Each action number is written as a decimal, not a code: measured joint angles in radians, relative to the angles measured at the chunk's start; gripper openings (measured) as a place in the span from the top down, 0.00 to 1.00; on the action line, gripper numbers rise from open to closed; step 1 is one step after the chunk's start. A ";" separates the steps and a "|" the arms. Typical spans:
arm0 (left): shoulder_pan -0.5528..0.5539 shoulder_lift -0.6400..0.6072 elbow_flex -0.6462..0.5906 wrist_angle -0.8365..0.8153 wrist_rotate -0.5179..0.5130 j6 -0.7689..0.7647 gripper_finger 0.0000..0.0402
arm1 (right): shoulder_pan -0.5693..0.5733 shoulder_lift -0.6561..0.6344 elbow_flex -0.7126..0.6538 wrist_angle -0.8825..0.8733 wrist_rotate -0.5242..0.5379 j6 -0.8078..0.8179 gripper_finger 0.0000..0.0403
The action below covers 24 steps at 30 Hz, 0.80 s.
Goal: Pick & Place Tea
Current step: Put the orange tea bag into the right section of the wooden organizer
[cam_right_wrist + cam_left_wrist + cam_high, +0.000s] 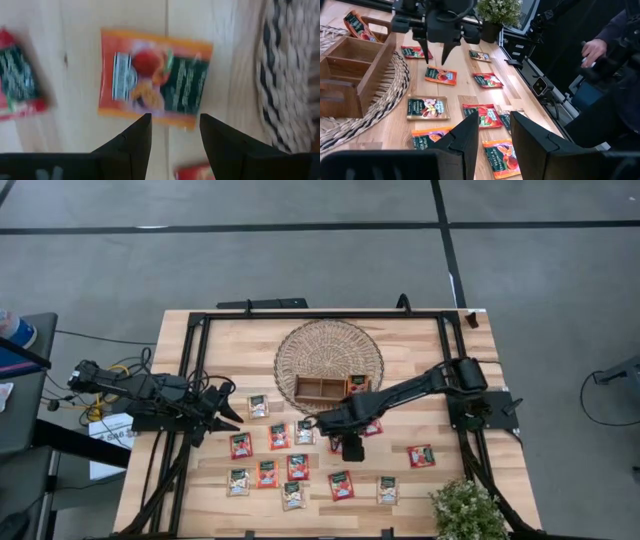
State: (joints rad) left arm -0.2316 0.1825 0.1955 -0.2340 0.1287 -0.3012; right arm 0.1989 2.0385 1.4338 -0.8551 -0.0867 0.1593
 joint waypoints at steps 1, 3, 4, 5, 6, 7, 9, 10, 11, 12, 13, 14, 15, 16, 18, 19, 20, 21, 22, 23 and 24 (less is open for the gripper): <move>0.000 0.000 0.000 0.000 0.000 0.000 0.74 | -0.005 0.006 0.001 0.010 -0.001 0.000 0.60; 0.000 0.000 0.000 -0.001 0.000 0.000 0.74 | -0.011 0.008 -0.002 0.000 -0.001 0.001 0.59; 0.000 0.000 0.000 -0.002 0.000 0.000 0.74 | -0.014 0.006 -0.001 0.013 -0.001 0.001 0.59; 0.000 0.000 0.000 -0.004 0.000 0.000 0.74 | -0.019 0.006 0.000 0.023 -0.001 0.003 0.59; 0.000 0.000 0.000 -0.004 0.000 0.000 0.74 | -0.023 0.006 0.000 0.028 -0.001 0.005 0.59; 0.000 0.000 0.000 -0.004 0.000 0.000 0.74 | -0.027 0.004 -0.001 0.029 -0.001 0.005 0.59; 0.000 0.000 0.000 -0.004 0.000 0.000 0.74 | -0.034 -0.003 -0.001 0.039 -0.002 0.001 0.59; 0.000 0.000 0.000 -0.004 0.000 0.000 0.74 | -0.038 -0.005 0.000 0.045 -0.005 -0.002 0.59; 0.000 0.000 0.000 -0.004 0.000 0.000 0.74 | -0.040 -0.005 0.000 0.049 -0.012 -0.007 0.59; 0.000 0.000 0.000 -0.004 0.000 0.000 0.74 | -0.042 -0.005 0.000 0.053 -0.017 -0.009 0.60; 0.000 0.000 0.000 -0.004 0.000 0.000 0.74 | -0.044 -0.004 -0.001 0.060 -0.018 -0.009 0.60; 0.000 0.000 0.000 -0.004 0.000 0.000 0.74 | -0.045 -0.004 -0.001 0.070 -0.020 -0.010 0.61; 0.000 0.000 0.000 -0.004 0.000 0.000 0.74 | -0.045 -0.004 0.000 0.078 -0.020 -0.010 0.61; 0.000 0.000 0.000 -0.004 0.000 0.000 0.74 | -0.044 -0.004 0.000 0.081 -0.020 -0.010 0.61; 0.000 0.000 0.000 -0.004 0.000 0.000 0.74 | -0.042 0.013 0.001 0.094 -0.021 -0.010 0.62; 0.000 0.000 0.000 -0.004 0.000 0.000 0.74 | -0.042 0.025 0.001 0.095 -0.021 -0.010 0.63; 0.000 0.000 0.000 -0.004 0.000 0.000 0.74 | -0.042 0.035 -0.001 0.080 -0.021 -0.010 0.63; 0.000 0.000 0.000 -0.004 0.000 0.000 0.74 | -0.042 0.045 0.001 0.078 -0.022 -0.010 0.63; 0.000 0.000 0.000 -0.005 0.000 0.000 0.74 | -0.040 0.055 0.005 0.078 -0.029 -0.010 0.64; 0.000 0.000 0.000 -0.005 0.000 0.000 0.74 | -0.038 0.064 0.006 0.075 -0.034 -0.010 0.64; 0.000 0.000 0.000 -0.006 0.000 0.000 0.74 | -0.038 0.071 0.006 0.073 -0.034 -0.010 0.64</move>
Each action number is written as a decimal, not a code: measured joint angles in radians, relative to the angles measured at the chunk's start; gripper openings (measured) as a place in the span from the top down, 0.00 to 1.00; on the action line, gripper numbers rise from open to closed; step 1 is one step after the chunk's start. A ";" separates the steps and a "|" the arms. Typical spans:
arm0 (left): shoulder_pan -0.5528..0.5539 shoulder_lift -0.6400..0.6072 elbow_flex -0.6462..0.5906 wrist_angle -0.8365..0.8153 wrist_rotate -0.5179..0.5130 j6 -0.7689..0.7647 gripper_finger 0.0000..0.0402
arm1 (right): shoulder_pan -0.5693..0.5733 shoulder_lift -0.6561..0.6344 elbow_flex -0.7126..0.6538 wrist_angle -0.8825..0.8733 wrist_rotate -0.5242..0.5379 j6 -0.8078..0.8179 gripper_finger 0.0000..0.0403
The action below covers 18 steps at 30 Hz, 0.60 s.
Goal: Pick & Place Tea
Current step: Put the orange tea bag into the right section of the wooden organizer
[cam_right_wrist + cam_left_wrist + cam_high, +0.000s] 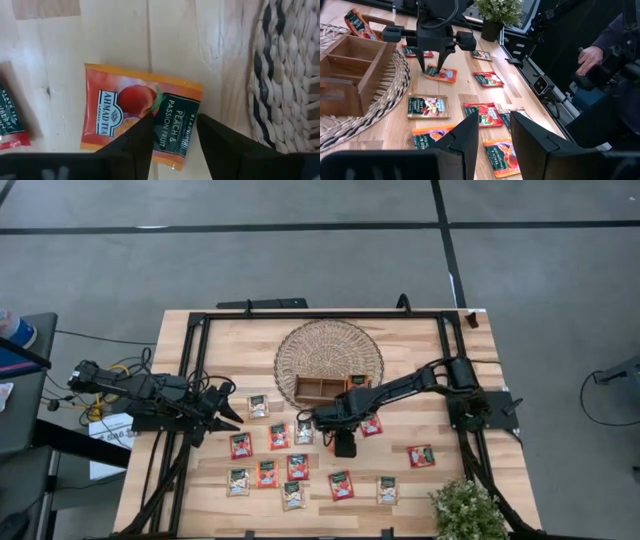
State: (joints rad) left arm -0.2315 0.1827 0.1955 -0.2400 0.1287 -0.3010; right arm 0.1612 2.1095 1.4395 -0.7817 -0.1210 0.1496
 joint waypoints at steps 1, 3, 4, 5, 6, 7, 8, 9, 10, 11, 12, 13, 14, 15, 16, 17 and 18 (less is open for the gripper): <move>0.000 0.000 0.000 0.000 0.000 0.000 0.74 | 0.001 0.009 0.000 -0.002 0.000 0.004 0.65; 0.000 0.000 0.000 -0.003 0.000 0.000 0.74 | 0.003 0.012 0.000 -0.003 -0.001 0.008 0.66; 0.000 0.000 0.000 -0.003 0.000 0.000 0.74 | 0.004 0.013 0.000 -0.003 0.000 0.008 0.67; 0.000 0.000 0.000 -0.003 0.000 0.000 0.74 | 0.004 0.013 0.000 -0.003 0.000 0.008 0.69; 0.000 0.000 0.000 -0.003 0.000 0.000 0.74 | 0.005 0.014 0.000 -0.003 0.000 0.008 0.70; 0.000 0.000 0.000 -0.003 0.000 0.000 0.74 | 0.005 0.011 -0.001 -0.003 0.000 0.008 0.72; 0.000 0.000 0.000 -0.003 0.000 0.000 0.74 | 0.005 0.010 -0.002 -0.002 0.000 0.008 0.74; 0.000 0.000 0.000 -0.003 0.000 0.000 0.74 | 0.005 0.010 -0.002 -0.001 0.001 0.008 0.77; 0.000 0.000 0.000 -0.003 0.000 0.000 0.74 | 0.005 0.010 -0.002 -0.001 0.001 0.008 0.79; 0.000 0.000 0.000 -0.003 0.000 0.000 0.74 | 0.005 0.010 0.000 -0.003 0.001 0.008 0.81; 0.000 0.000 0.000 -0.003 0.000 0.000 0.74 | 0.005 0.011 0.004 -0.006 0.001 0.008 0.83; 0.000 0.000 0.000 -0.003 0.000 0.000 0.74 | 0.005 0.011 0.008 -0.007 0.001 0.008 0.85; 0.000 0.000 0.000 -0.003 0.000 0.000 0.74 | 0.005 0.012 0.013 -0.009 0.001 0.008 0.87; 0.000 0.000 0.000 -0.003 0.000 0.000 0.74 | 0.005 0.012 0.017 -0.011 0.001 0.008 0.88; 0.000 0.000 0.000 -0.002 0.000 0.000 0.74 | 0.005 0.013 0.021 -0.012 0.000 0.008 0.90; 0.000 0.000 0.000 -0.002 0.000 0.000 0.74 | 0.005 0.013 0.027 -0.013 0.000 0.008 0.91; 0.000 0.000 0.000 -0.002 0.000 0.000 0.74 | 0.004 0.014 0.033 -0.015 -0.001 0.008 0.92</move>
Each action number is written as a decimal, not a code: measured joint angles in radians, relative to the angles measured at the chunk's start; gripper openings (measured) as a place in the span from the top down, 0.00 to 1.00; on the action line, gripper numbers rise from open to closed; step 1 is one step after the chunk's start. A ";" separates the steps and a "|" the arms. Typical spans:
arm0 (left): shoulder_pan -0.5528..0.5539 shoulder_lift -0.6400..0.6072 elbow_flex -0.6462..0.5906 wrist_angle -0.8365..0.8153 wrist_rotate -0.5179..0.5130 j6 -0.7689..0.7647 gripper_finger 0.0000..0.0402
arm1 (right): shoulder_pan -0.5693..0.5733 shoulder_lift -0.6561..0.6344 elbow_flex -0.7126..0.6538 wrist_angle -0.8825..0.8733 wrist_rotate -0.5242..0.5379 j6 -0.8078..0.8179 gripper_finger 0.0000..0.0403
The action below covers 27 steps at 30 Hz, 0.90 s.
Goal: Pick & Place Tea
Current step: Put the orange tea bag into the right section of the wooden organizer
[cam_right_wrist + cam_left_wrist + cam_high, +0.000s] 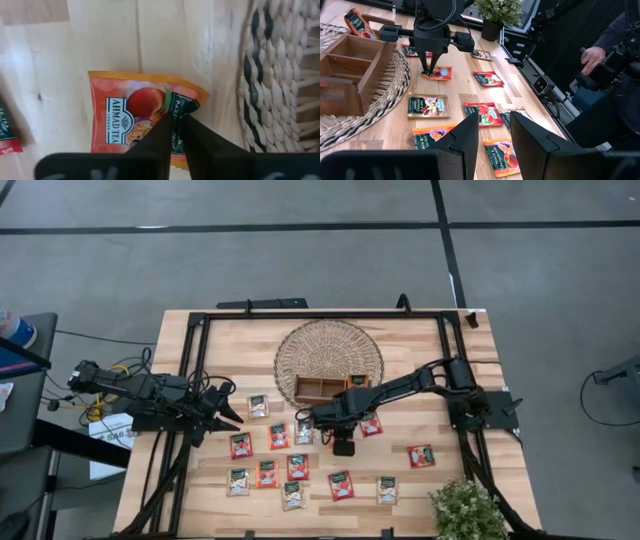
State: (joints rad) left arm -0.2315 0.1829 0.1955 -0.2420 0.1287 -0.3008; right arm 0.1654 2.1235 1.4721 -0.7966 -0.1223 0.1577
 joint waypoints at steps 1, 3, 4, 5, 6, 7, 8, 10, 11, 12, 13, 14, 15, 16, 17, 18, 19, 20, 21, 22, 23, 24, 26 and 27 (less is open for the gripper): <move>0.000 0.000 0.000 0.000 0.000 0.000 0.74 | 0.000 0.001 0.007 -0.004 -0.003 -0.001 0.94; 0.000 0.000 0.000 0.000 0.000 0.000 0.74 | 0.000 0.003 0.021 -0.014 -0.007 -0.006 0.97; 0.000 0.000 0.000 0.000 0.000 0.000 0.74 | 0.000 0.004 0.025 -0.016 -0.011 -0.008 0.98; 0.000 0.000 0.000 0.000 0.000 0.000 0.74 | 0.001 0.005 0.030 -0.019 -0.015 -0.008 0.99; 0.000 0.000 0.000 0.000 0.000 0.000 0.74 | 0.003 0.006 0.034 -0.025 -0.019 -0.008 0.99; 0.000 0.000 0.000 0.001 0.000 0.000 0.74 | 0.005 0.006 0.038 -0.030 -0.021 -0.008 0.99; 0.000 0.000 0.000 0.000 0.000 0.000 0.74 | 0.006 0.007 0.040 -0.034 -0.021 -0.008 0.99; 0.000 0.000 0.000 0.001 0.000 0.000 0.74 | 0.011 0.007 0.044 -0.040 -0.019 -0.008 0.99; 0.000 0.000 0.000 0.001 0.000 0.000 0.74 | 0.013 0.007 0.047 -0.048 -0.013 -0.008 0.99; 0.000 0.000 0.000 0.001 0.000 0.000 0.74 | 0.016 0.007 0.051 -0.061 -0.002 -0.009 1.00; 0.000 0.000 0.000 0.001 0.000 0.000 0.74 | 0.020 0.007 0.056 -0.075 0.008 -0.008 1.00; 0.000 0.000 0.000 0.002 0.000 0.000 0.74 | 0.023 0.007 0.060 -0.087 0.015 -0.009 1.00; 0.000 0.000 0.000 0.002 0.000 0.000 0.74 | 0.026 0.007 0.064 -0.097 0.022 -0.008 0.99; 0.000 0.000 0.000 0.002 0.000 0.000 0.74 | 0.029 0.007 0.071 -0.108 0.027 -0.008 0.99; 0.000 0.000 0.000 0.002 0.000 0.000 0.74 | 0.033 0.007 0.079 -0.121 0.034 -0.008 0.99; 0.000 0.000 0.000 0.002 0.000 0.000 0.74 | 0.034 0.007 0.088 -0.135 0.044 -0.008 1.00; 0.000 0.000 0.000 0.002 0.000 0.000 0.74 | 0.035 0.007 0.099 -0.148 0.049 -0.009 1.00; 0.000 0.000 0.000 0.003 0.000 0.000 0.74 | 0.036 0.007 0.112 -0.163 0.052 -0.008 1.00; 0.000 0.000 0.000 0.004 0.000 0.000 0.74 | 0.037 0.007 0.128 -0.178 0.057 -0.008 1.00; 0.000 0.000 0.000 0.004 0.000 0.000 0.74 | 0.039 0.007 0.145 -0.194 0.065 -0.009 1.00; 0.000 0.000 0.000 0.005 0.000 0.000 0.74 | 0.043 0.006 0.161 -0.211 0.074 -0.011 1.00; 0.000 0.000 0.000 0.005 0.000 0.000 0.74 | 0.045 0.006 0.178 -0.232 0.084 -0.021 1.00; 0.000 0.000 0.000 0.005 0.000 0.000 0.74 | 0.053 0.006 0.219 -0.284 0.116 -0.033 1.00; 0.000 0.000 0.000 0.005 0.000 0.000 0.74 | 0.056 0.006 0.242 -0.313 0.134 -0.040 1.00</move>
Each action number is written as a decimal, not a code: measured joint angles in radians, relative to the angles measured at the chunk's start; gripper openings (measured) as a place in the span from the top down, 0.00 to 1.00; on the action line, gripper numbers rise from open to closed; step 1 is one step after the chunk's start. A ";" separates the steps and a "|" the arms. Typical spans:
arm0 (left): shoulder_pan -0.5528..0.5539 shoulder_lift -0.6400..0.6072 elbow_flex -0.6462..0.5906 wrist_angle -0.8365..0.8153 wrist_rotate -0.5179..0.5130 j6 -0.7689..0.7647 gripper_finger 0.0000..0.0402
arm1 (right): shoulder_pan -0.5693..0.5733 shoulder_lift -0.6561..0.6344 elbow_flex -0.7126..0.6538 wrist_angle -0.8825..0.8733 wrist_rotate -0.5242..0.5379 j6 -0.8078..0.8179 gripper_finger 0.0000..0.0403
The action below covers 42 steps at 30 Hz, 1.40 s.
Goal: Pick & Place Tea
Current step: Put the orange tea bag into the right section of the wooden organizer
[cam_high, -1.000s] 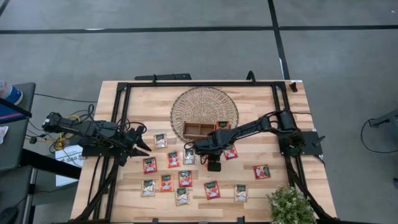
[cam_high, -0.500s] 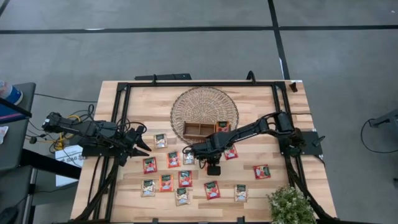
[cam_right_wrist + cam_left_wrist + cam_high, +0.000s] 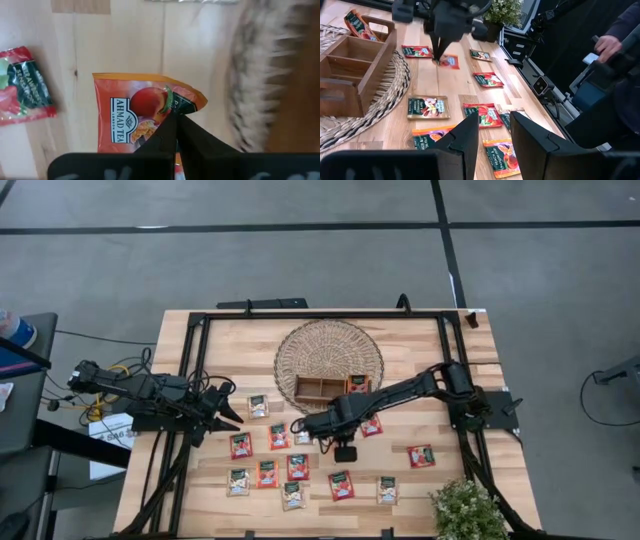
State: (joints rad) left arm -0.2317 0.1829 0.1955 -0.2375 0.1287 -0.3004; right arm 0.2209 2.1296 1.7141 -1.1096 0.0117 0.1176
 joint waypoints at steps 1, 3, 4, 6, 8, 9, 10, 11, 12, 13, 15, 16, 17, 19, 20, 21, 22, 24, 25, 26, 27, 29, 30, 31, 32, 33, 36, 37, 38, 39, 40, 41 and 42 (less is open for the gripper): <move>0.000 0.000 0.000 0.000 0.000 0.000 0.74 | 0.003 -0.001 0.023 -0.028 0.020 -0.008 1.00; 0.000 0.000 0.000 0.000 0.000 0.000 0.74 | 0.007 -0.002 0.067 -0.098 0.072 -0.014 1.00; 0.000 0.000 0.000 0.000 0.000 0.000 0.74 | 0.009 -0.002 0.087 -0.131 0.107 -0.016 1.00; 0.000 0.000 0.000 0.000 0.000 0.000 0.74 | 0.010 -0.004 0.122 -0.199 0.194 -0.014 1.00; 0.000 0.000 0.000 0.000 0.000 0.000 0.74 | 0.009 -0.023 0.130 -0.244 0.300 -0.011 1.00; 0.000 0.000 0.000 0.000 0.000 0.000 0.74 | 0.009 -0.030 0.132 -0.253 0.356 0.003 1.00; 0.000 0.000 0.000 0.000 0.000 0.000 0.74 | 0.008 -0.039 0.132 -0.262 0.413 0.020 1.00; 0.000 0.000 0.000 0.000 0.000 0.000 0.74 | 0.006 -0.045 0.131 -0.289 0.470 0.039 1.00; 0.000 0.000 0.000 0.000 0.000 0.000 0.74 | 0.003 -0.049 0.131 -0.315 0.527 0.058 1.00; 0.000 0.000 0.000 -0.001 0.000 0.000 0.74 | 0.000 -0.052 0.131 -0.328 0.576 0.079 1.00; 0.000 0.000 0.000 -0.002 0.000 0.000 0.74 | 0.000 -0.063 0.124 -0.382 0.657 0.136 0.99; 0.000 0.000 0.000 0.000 0.000 0.000 0.74 | -0.001 -0.069 0.116 -0.402 0.689 0.160 0.99; 0.000 0.000 0.000 0.000 0.000 0.000 0.74 | -0.001 -0.074 0.104 -0.401 0.722 0.183 0.99; 0.000 0.000 0.000 -0.002 0.000 0.000 0.74 | 0.001 -0.089 0.064 -0.417 0.772 0.240 0.99; 0.000 0.000 0.000 -0.001 0.000 0.000 0.74 | 0.005 -0.095 0.041 -0.427 0.795 0.265 0.99; 0.000 0.000 0.000 0.000 0.000 0.000 0.74 | 0.009 -0.101 0.022 -0.426 0.825 0.291 0.99; 0.000 0.000 0.000 -0.001 0.000 0.001 0.74 | 0.011 -0.110 -0.001 -0.429 0.855 0.324 0.99; 0.000 0.000 0.000 -0.001 0.000 0.007 0.74 | 0.020 -0.129 -0.049 -0.442 0.892 0.399 0.99; 0.000 0.000 0.000 -0.001 0.000 0.015 0.74 | 0.023 -0.134 -0.063 -0.434 0.905 0.430 0.99; 0.000 0.000 0.000 -0.001 0.000 0.022 0.74 | 0.025 -0.137 -0.074 -0.434 0.909 0.455 0.99; 0.000 0.000 0.000 -0.001 0.000 0.026 0.74 | 0.029 -0.140 -0.087 -0.437 0.907 0.468 0.99; 0.000 0.000 0.000 0.000 0.000 0.026 0.74 | 0.040 -0.146 -0.100 -0.425 0.908 0.475 0.99; 0.000 0.000 0.000 -0.001 0.000 0.026 0.74 | 0.044 -0.149 -0.106 -0.417 0.909 0.477 0.99; 0.000 0.000 0.000 -0.001 0.000 0.026 0.74 | 0.048 -0.149 -0.113 -0.411 0.908 0.478 0.99; 0.000 0.000 0.000 0.000 0.000 0.026 0.74 | 0.051 -0.147 -0.118 -0.407 0.905 0.478 0.99; 0.000 0.000 0.000 0.000 0.000 0.026 0.74 | 0.054 -0.146 -0.120 -0.404 0.903 0.478 0.99; 0.000 0.000 0.000 0.000 0.000 0.026 0.74 | 0.052 -0.147 -0.120 -0.386 0.896 0.477 1.00; 0.000 0.000 0.000 0.000 0.000 0.026 0.74 | 0.048 -0.147 -0.120 -0.372 0.880 0.470 1.00; 0.000 0.000 0.000 0.000 0.000 0.026 0.74 | 0.042 -0.147 -0.120 -0.363 0.864 0.460 1.00; 0.000 0.000 0.000 0.000 0.000 0.026 0.74 | 0.036 -0.147 -0.120 -0.357 0.846 0.454 1.00; 0.000 0.000 0.000 0.000 0.000 0.026 0.74 | 0.028 -0.147 -0.120 -0.351 0.829 0.453 1.00; 0.000 0.000 0.000 0.000 0.000 0.026 0.74 | 0.020 -0.147 -0.120 -0.343 0.813 0.453 1.00; 0.000 0.000 0.000 0.000 0.000 0.026 0.74 | 0.012 -0.147 -0.120 -0.337 0.801 0.451 1.00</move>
State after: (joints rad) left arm -0.2315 0.1829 0.1955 -0.2379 0.1287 -0.2745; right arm 0.2334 1.9827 1.5936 -1.4470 0.8132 0.5686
